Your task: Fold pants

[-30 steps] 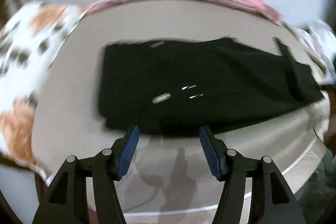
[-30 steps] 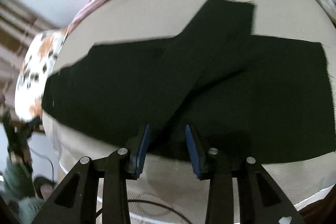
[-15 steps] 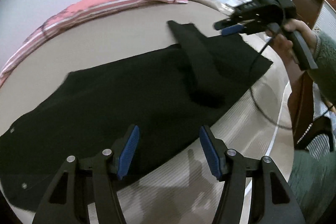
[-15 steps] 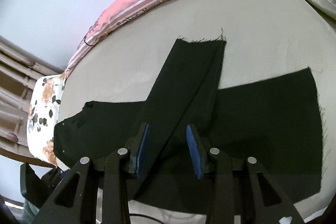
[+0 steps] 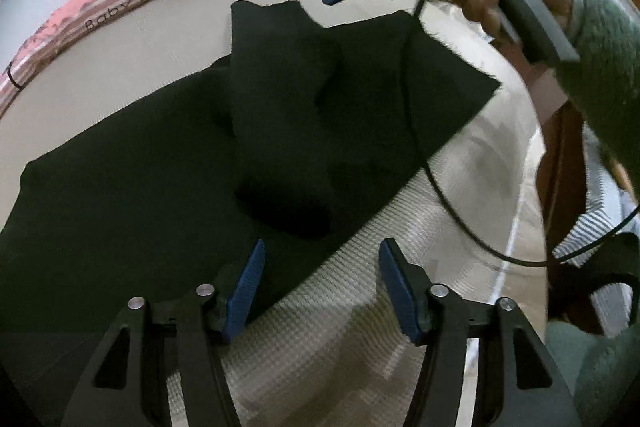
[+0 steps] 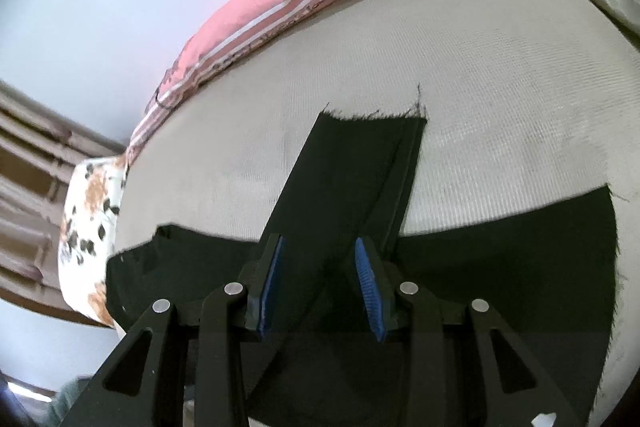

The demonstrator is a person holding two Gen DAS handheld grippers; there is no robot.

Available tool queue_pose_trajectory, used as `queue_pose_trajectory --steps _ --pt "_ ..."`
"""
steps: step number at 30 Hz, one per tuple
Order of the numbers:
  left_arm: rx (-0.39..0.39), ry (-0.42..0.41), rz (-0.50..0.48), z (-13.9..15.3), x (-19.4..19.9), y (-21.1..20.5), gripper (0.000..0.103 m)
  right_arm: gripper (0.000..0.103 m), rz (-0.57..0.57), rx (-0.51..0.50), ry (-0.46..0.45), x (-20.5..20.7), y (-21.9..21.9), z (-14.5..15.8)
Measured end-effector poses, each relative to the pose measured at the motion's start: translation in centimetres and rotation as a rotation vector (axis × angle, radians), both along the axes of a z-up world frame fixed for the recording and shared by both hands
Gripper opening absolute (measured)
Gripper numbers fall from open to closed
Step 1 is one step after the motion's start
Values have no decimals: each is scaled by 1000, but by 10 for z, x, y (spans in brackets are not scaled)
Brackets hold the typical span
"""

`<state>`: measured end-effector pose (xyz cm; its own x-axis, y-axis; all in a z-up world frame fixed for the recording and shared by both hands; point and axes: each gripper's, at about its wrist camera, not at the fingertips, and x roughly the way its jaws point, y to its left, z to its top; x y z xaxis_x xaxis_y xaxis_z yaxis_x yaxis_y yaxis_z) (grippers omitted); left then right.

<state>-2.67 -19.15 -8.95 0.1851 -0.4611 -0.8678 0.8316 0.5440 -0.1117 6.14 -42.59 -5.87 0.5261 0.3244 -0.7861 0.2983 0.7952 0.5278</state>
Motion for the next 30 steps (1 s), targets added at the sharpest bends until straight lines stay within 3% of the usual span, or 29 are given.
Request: queue_pose_trajectory --steps 1,2,6,18,22,26,30 --pt "6 6 5 -2 2 -4 41 35 -8 6 0 4 -4 -2" --pt "4 18 11 -3 5 -4 36 35 -14 19 2 9 -9 -5" --pt "-9 51 46 -8 15 -4 25 35 -46 62 15 26 -26 -20" --pt "-46 104 47 -12 23 4 23 35 -60 189 60 32 -35 -53" --pt "-52 111 48 -13 25 5 23 35 11 276 78 26 -22 -62" --pt "-58 118 47 -13 29 11 23 35 64 280 41 20 -11 -62" --pt "-62 124 47 -13 30 12 23 34 -52 289 -42 25 -24 -68"
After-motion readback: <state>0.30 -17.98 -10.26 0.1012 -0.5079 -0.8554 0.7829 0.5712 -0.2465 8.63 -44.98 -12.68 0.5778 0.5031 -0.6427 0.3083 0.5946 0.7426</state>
